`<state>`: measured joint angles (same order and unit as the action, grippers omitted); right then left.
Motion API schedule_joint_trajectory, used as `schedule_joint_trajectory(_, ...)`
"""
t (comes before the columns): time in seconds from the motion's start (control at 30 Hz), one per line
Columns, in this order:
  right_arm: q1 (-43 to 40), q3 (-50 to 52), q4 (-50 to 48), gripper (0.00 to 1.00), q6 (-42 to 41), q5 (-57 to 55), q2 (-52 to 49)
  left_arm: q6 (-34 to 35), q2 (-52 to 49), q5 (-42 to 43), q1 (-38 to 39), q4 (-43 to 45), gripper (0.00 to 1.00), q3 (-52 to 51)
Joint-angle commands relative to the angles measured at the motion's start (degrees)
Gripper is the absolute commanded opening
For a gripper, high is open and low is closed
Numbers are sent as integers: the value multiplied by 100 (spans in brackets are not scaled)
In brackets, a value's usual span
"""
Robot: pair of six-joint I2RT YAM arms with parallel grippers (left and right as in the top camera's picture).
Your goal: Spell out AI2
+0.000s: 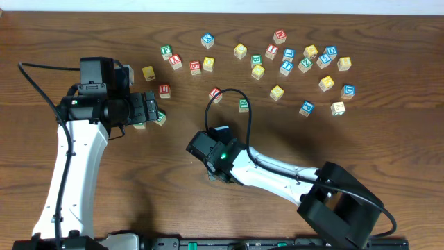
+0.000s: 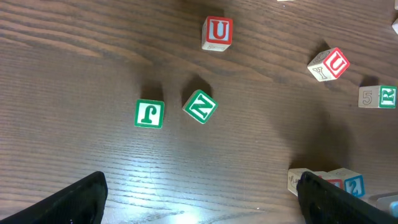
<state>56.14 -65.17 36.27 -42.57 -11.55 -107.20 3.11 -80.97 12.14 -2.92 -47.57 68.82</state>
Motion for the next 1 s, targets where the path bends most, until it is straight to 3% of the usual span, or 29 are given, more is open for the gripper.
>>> schedule_joint_trajectory(0.0, 15, 24, -48, 1, -66, -243, 79, -52, -42, 33, -17, -13, 96, -31)
schedule_joint_trajectory(0.97, 22, 26, -326, 1, 0, -772, 68, -52, -42, 33, -17, -13, 96, -31)
